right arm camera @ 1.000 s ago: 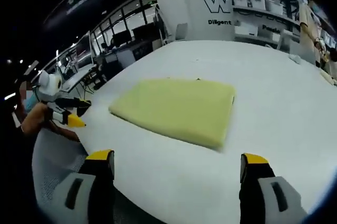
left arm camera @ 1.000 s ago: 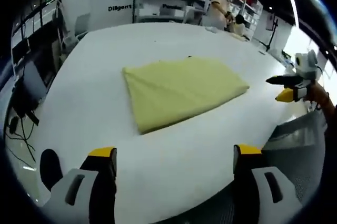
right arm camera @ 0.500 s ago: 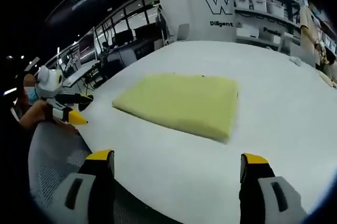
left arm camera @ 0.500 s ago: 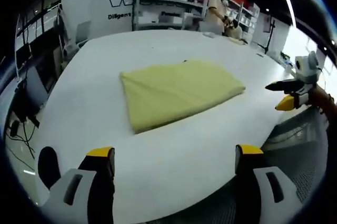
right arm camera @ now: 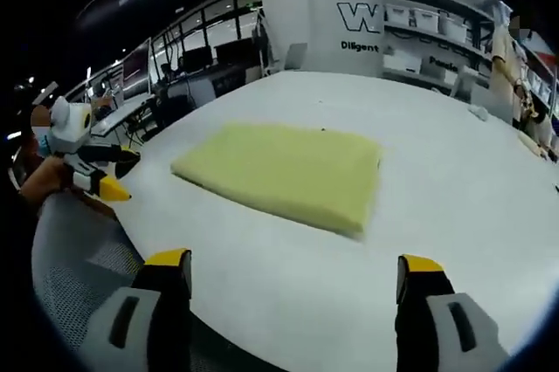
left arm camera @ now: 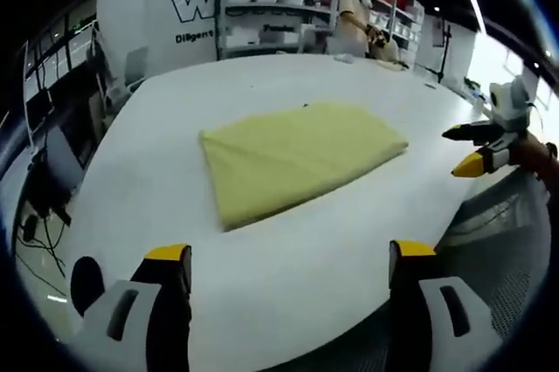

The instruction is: Fold the garment on the visible template until the final outline fits inside the template.

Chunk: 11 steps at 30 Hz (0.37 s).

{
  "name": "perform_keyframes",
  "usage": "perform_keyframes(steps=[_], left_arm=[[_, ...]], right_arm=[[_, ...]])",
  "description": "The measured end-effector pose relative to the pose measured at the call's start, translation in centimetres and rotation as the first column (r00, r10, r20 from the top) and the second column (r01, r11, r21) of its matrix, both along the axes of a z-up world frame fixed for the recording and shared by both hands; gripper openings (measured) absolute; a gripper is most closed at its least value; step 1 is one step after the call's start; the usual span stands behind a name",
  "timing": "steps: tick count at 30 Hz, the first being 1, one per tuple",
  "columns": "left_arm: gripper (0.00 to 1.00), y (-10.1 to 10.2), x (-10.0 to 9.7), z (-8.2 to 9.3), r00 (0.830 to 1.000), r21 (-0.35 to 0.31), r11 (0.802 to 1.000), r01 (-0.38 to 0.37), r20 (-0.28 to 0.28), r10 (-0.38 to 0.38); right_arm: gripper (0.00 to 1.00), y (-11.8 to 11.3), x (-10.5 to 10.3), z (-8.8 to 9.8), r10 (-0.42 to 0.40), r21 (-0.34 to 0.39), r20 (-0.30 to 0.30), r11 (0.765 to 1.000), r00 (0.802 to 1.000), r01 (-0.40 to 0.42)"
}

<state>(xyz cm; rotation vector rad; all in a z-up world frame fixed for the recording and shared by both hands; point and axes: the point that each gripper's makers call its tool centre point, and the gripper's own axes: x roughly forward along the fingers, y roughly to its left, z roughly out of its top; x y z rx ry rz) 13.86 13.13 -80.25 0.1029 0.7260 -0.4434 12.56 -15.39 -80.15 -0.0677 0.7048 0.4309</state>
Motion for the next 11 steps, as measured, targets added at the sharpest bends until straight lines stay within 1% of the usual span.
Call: perform_keyframes(steps=[2, 5, 7, 11], left_arm=[[0.96, 0.00, -0.02, -0.03, 1.000, -0.012, 1.000, -0.006, -0.005, 0.006], [0.96, 0.02, -0.03, -0.03, 1.000, -0.013, 1.000, -0.012, -0.004, 0.011], [0.95, 0.19, -0.04, -0.15, 1.000, -0.003, 1.000, -0.013, -0.008, 0.013], [0.96, 0.48, 0.11, -0.09, 1.000, -0.007, 1.000, -0.031, -0.003, 0.031]], right_arm=[[0.96, -0.01, 0.01, -0.18, 0.000, 0.001, -0.008, 1.000, 1.000, 0.000], [0.95, 0.04, -0.02, -0.39, 0.009, -0.012, -0.015, 1.000, 1.000, -0.009], [0.95, 0.02, -0.01, -0.42, 0.016, -0.032, -0.006, 0.999, 1.000, -0.016], [0.95, -0.16, 0.03, -0.44, 0.021, -0.060, 0.003, 0.998, 1.000, -0.021]])
